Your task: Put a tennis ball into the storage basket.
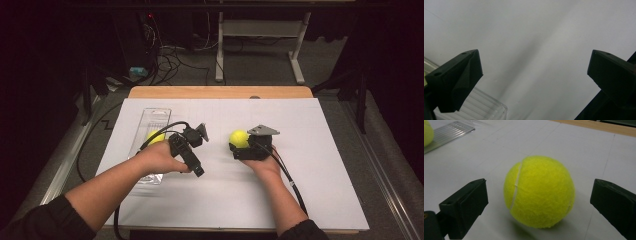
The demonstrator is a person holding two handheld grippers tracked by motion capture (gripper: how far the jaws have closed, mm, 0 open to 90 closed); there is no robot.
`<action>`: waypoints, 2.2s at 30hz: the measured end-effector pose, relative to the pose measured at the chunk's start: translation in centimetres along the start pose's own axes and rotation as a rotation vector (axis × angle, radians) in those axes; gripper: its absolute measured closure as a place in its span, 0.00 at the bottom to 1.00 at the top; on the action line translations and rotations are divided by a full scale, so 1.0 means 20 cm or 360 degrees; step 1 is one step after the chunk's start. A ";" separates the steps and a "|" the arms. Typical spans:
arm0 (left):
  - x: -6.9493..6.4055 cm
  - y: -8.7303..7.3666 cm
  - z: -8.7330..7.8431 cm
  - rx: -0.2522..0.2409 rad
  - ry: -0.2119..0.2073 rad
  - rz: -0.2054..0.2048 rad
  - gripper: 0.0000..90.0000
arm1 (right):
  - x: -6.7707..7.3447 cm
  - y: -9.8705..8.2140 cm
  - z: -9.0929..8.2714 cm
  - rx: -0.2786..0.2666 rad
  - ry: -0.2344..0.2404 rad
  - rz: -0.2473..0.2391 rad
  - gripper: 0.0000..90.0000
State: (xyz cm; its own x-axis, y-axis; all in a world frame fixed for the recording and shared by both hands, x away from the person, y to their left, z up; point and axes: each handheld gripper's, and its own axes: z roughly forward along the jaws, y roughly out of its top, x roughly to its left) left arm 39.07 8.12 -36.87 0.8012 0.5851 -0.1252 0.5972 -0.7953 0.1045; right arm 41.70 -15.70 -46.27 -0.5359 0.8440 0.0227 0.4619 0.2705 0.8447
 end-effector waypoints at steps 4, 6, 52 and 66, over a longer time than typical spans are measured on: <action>0.00 0.00 0.00 -0.0003 0.0002 -0.0002 0.01 | 0.00 0.01 0.03 0.0030 -0.0002 -0.0012 0.04; 0.00 0.00 0.00 -0.0005 0.0002 -0.0002 0.01 | 0.01 0.01 0.04 0.0040 -0.0004 -0.0006 0.05; 0.00 0.00 0.00 0.0002 -0.0002 -0.0003 0.01 | 0.04 0.03 -0.02 0.0057 -0.0004 -0.0047 0.30; -0.01 0.01 0.02 0.0021 -0.0007 0.0011 0.01 | 0.04 -0.05 -0.17 0.0017 0.0020 -0.0051 0.30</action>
State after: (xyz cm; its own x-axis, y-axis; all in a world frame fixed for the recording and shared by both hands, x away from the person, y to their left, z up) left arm 39.04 7.70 -37.13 0.8051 0.5789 -0.1291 0.5910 -0.8013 0.0924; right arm 38.44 -16.79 -45.28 -0.5592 0.8291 0.0027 0.4520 0.3021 0.8393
